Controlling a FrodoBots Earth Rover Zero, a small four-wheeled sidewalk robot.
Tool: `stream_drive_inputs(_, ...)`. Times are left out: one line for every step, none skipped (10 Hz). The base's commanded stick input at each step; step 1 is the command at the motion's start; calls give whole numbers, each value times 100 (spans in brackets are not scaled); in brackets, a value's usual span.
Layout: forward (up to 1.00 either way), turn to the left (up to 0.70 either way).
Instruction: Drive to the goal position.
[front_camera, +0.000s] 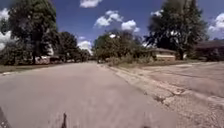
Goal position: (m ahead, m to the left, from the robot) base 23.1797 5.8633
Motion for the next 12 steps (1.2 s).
stream_drive_inputs(85, 0)
stream_drive_inputs(85, 0)
stream_drive_inputs(85, 0)
stream_drive_inputs(85, 0)
stream_drive_inputs(85, 0)
stream_drive_inputs(85, 0)
stream_drive_inputs(85, 0)
stream_drive_inputs(85, 0)
stream_drive_inputs(85, 0)
stream_drive_inputs(85, 0)
stream_drive_inputs(85, 0)
stream_drive_inputs(85, 7)
